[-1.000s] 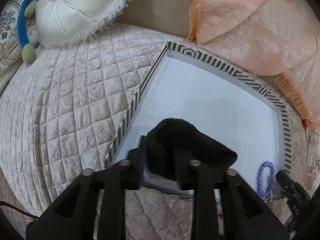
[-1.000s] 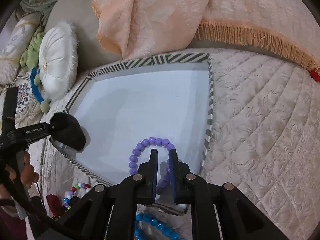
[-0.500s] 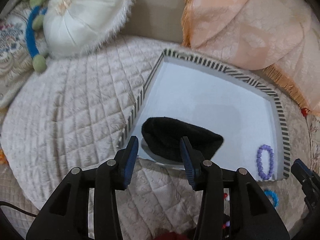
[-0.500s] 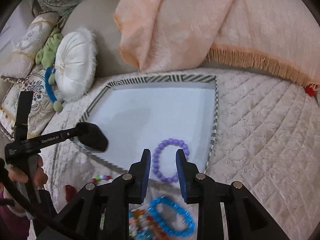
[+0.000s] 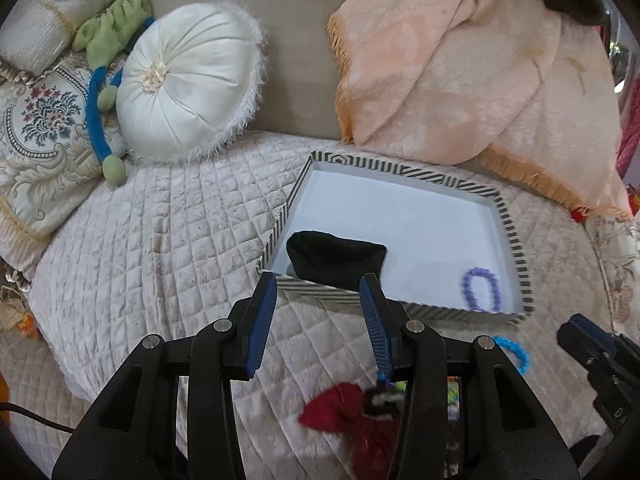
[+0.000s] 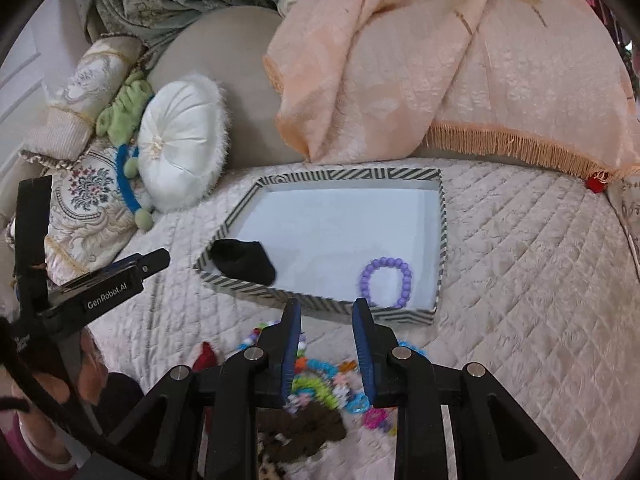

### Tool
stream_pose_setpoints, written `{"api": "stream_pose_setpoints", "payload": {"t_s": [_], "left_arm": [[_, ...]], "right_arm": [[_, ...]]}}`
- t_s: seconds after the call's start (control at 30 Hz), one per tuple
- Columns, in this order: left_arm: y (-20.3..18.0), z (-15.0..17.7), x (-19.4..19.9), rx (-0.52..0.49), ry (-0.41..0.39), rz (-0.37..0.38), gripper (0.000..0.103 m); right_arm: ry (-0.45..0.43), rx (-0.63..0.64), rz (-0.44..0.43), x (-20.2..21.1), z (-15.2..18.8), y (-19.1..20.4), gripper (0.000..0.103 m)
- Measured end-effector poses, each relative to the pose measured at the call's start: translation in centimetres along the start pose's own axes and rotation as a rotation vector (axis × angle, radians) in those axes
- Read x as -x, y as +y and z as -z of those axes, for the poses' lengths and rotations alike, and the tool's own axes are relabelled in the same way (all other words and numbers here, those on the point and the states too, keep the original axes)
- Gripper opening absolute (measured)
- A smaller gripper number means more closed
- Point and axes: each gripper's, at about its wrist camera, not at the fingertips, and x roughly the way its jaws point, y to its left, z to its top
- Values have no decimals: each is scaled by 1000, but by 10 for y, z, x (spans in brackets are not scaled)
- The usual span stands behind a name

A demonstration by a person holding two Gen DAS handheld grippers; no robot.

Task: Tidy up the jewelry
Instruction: 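Withdraw both open tools from the tray back over the jewelry pile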

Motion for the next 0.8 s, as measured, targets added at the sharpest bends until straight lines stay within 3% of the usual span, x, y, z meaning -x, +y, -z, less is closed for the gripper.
{"api": "stream_pose_setpoints", "payload": {"t_s": [0.33,0.8], "left_arm": [[-7,21,43,-27,-55,4,43],[-10,39,72,-50,-89,2,43]], "right_arm": [[-33,21,32,33,11,19,35],[-44,39,44,56,23,35,40]]}}
